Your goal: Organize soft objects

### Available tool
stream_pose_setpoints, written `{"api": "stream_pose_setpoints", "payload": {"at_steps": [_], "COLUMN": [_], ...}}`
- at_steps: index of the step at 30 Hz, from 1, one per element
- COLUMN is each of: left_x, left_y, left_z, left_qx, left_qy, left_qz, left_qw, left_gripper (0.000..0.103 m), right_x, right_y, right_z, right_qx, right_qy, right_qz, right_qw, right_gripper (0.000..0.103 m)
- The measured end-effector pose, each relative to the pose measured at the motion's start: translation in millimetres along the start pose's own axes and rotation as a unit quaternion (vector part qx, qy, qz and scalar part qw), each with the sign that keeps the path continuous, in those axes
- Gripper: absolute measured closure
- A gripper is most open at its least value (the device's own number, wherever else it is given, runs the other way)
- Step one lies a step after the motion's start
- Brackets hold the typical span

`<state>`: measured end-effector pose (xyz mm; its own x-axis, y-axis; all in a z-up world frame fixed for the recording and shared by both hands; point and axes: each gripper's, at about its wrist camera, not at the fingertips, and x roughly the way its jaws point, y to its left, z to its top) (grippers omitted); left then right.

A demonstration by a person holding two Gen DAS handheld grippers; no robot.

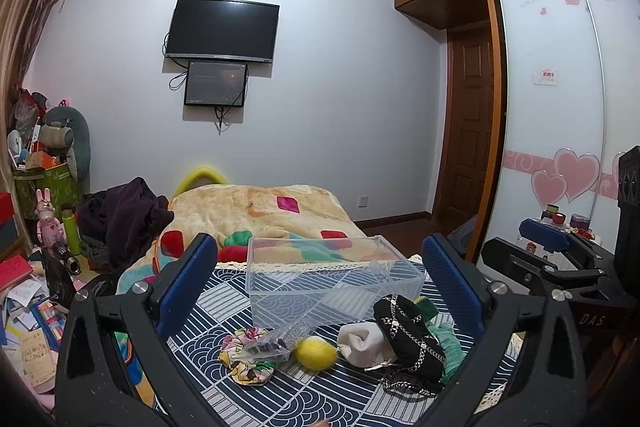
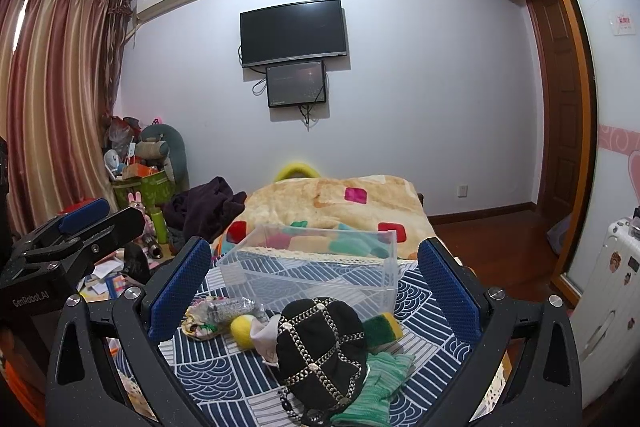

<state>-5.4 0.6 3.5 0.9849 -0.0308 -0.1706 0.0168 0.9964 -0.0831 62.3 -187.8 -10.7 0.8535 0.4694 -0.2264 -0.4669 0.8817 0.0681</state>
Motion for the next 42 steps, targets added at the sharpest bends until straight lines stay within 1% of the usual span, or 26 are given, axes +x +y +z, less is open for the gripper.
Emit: {"api": "stream_pose_setpoints", "payload": {"at_steps": [38, 42], "left_x": [-0.3, 4.4], "left_y": [-2.0, 0.9], "left_z": [-1.7, -5.8], "left_qx": [0.0, -0.003], "left_qy": [0.0, 0.015], "left_qz": [0.002, -0.007], "left_qw": [1.0, 0.9999], "left_gripper": [0.0, 0.0], "right_x": [-3.0, -2.4], "right_y": [2.9, 2.7], "right_z": [0.8, 0.6], "right_qx": [0.0, -0.001], "right_qy": [-0.003, -0.001], "right_qz": [0.003, 0.002], "right_qw": [1.0, 1.0], "right_gripper": [0.0, 0.0]}}
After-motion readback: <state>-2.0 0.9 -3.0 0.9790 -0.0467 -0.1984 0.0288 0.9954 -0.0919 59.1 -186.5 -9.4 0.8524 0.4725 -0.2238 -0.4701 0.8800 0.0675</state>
